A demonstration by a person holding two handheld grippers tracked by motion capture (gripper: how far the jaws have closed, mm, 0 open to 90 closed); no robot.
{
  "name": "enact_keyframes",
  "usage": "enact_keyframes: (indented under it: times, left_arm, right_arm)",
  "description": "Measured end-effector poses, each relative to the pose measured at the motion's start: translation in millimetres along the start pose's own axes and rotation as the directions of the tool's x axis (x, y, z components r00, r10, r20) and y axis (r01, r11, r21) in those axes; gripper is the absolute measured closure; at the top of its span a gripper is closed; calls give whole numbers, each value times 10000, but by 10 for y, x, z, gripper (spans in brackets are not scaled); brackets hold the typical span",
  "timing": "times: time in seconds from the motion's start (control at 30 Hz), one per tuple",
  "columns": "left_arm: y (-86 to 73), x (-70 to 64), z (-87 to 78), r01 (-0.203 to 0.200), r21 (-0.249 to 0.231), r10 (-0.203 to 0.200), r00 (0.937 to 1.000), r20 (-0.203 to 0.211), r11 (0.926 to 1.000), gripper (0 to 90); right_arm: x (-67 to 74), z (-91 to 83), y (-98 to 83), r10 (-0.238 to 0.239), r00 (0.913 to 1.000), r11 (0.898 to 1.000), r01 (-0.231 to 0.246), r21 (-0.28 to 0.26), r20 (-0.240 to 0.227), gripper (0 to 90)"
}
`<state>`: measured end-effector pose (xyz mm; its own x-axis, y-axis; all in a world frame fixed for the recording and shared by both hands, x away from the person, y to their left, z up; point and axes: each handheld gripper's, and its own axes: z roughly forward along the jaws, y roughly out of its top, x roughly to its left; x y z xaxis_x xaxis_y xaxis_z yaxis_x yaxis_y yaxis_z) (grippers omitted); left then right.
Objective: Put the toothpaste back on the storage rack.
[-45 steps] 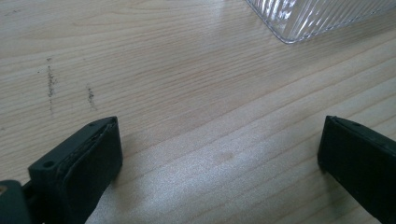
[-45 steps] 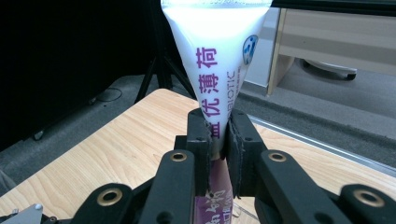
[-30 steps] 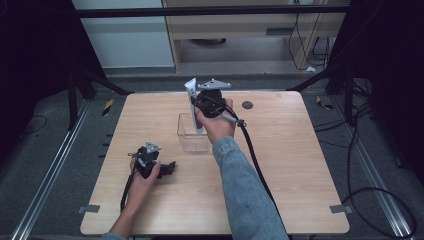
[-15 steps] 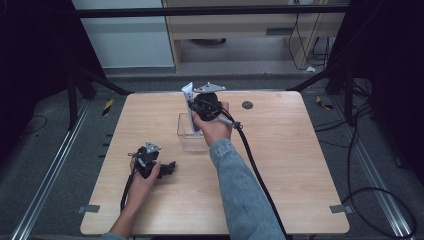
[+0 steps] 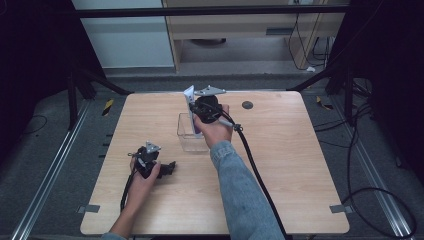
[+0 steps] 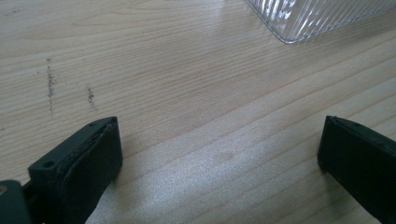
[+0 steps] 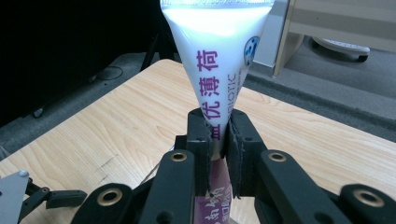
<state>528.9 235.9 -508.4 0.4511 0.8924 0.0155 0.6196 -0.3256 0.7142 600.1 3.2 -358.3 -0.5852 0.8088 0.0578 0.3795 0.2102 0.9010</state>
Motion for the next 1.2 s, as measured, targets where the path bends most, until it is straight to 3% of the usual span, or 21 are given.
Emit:
enact_keyframes:
  times: [1.2]
  left_arm:
    - [0, 1, 0, -4, 10, 4, 10000, 11, 10000, 0]
  right_arm:
    - [15, 126, -162, -6, 10000, 9990, 8, 449, -27, 806]
